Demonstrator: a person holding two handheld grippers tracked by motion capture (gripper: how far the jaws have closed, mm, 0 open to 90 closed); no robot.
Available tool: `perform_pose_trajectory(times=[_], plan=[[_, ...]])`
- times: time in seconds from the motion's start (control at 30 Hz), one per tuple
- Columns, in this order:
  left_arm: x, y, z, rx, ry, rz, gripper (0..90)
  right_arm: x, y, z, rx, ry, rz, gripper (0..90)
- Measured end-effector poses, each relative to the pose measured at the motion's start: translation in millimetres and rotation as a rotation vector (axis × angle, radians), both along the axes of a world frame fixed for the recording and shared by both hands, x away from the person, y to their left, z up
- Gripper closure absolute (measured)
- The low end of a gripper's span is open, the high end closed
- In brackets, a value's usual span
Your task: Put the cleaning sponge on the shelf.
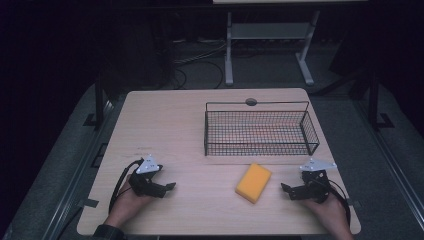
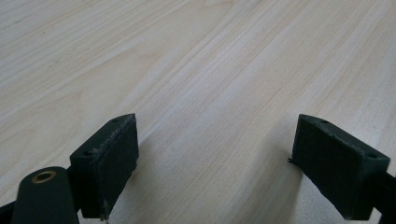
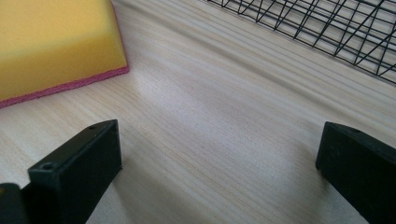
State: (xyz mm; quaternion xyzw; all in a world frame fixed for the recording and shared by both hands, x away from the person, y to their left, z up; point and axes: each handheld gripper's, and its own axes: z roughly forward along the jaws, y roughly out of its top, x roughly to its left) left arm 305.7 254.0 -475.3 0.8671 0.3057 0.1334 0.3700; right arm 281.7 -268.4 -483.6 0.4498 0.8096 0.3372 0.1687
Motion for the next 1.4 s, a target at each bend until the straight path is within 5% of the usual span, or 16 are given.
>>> perform_pose_trajectory(times=[0.23,0.27,0.47,0.5,0.6,0.63,0.87,1.4], plan=[[0.0,0.0,0.0,0.000,0.000,0.000,13.8,-1.2,0.4,0.5,-0.001,0.002,-0.011,2.2],[0.0,0.0,0.0,0.000,0.000,0.000,13.8,-3.2,-0.6,3.6,-0.003,0.001,-0.012,15.4],[0.0,0.0,0.0,0.000,0.000,0.000,13.8,-6.9,-0.3,10.9,0.008,0.022,0.001,33.3],[0.0,0.0,0.0,0.000,0.000,0.000,13.8,-8.3,0.2,13.9,0.024,0.013,0.022,43.9],[0.0,0.0,0.0,0.000,0.000,0.000,13.8,-10.3,1.1,17.2,0.034,0.002,0.032,52.9],[0.0,0.0,0.0,0.000,0.000,0.000,13.8,-11.6,2.7,21.1,0.055,0.002,0.050,62.3],[0.0,0.0,0.0,0.000,0.000,0.000,13.9,-12.3,9.7,25.7,0.080,0.021,0.103,87.5],[0.0,0.0,0.0,-0.001,0.000,0.000,13.8,-4.8,25.9,26.9,0.088,0.034,0.175,89.4]])
